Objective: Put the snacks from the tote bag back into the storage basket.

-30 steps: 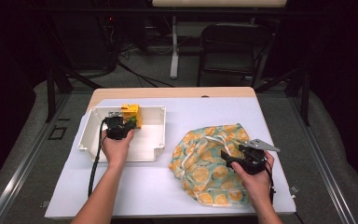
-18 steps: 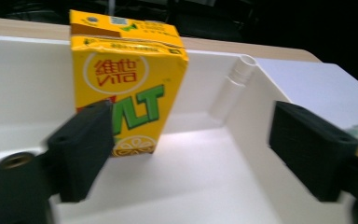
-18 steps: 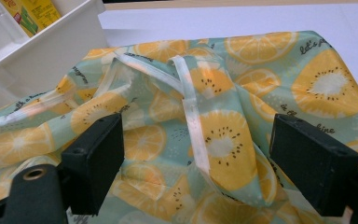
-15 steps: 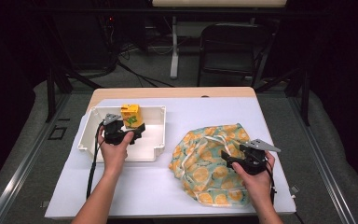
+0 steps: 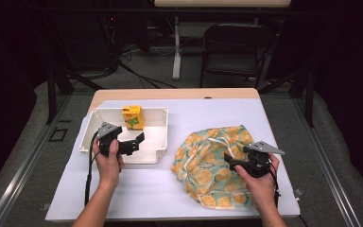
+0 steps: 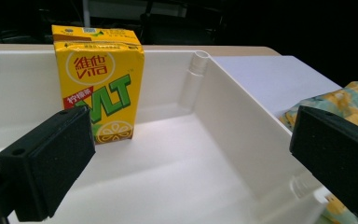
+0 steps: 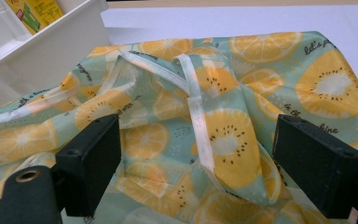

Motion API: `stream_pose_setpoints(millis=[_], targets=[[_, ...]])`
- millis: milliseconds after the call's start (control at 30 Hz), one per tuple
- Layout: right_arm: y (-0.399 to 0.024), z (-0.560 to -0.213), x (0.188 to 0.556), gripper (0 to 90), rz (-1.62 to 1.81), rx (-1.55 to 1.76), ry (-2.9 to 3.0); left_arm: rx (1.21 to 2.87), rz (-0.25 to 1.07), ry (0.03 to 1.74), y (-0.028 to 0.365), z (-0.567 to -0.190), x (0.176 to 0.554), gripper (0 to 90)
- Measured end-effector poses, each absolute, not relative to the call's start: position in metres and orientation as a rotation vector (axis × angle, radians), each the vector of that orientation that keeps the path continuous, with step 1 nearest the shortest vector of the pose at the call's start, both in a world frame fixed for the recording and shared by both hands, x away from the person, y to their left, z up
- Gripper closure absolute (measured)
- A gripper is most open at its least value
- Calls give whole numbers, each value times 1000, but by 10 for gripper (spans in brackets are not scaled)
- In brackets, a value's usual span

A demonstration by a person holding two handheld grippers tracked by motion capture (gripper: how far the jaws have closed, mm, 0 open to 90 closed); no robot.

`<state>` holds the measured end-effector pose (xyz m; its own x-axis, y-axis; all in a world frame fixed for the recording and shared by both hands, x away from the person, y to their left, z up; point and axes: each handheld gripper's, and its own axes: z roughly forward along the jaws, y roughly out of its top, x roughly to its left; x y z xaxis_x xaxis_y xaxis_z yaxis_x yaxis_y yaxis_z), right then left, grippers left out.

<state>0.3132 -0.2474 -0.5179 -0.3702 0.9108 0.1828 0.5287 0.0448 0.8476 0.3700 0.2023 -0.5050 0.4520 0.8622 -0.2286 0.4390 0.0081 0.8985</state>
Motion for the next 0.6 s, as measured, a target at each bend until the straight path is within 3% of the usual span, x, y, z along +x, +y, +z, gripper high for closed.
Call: stream_pose_setpoints(millis=[600], targets=[[-262, -517, 308, 109, 1225, 1473, 1898, 1635, 481, 1119, 227, -511, 327, 1]])
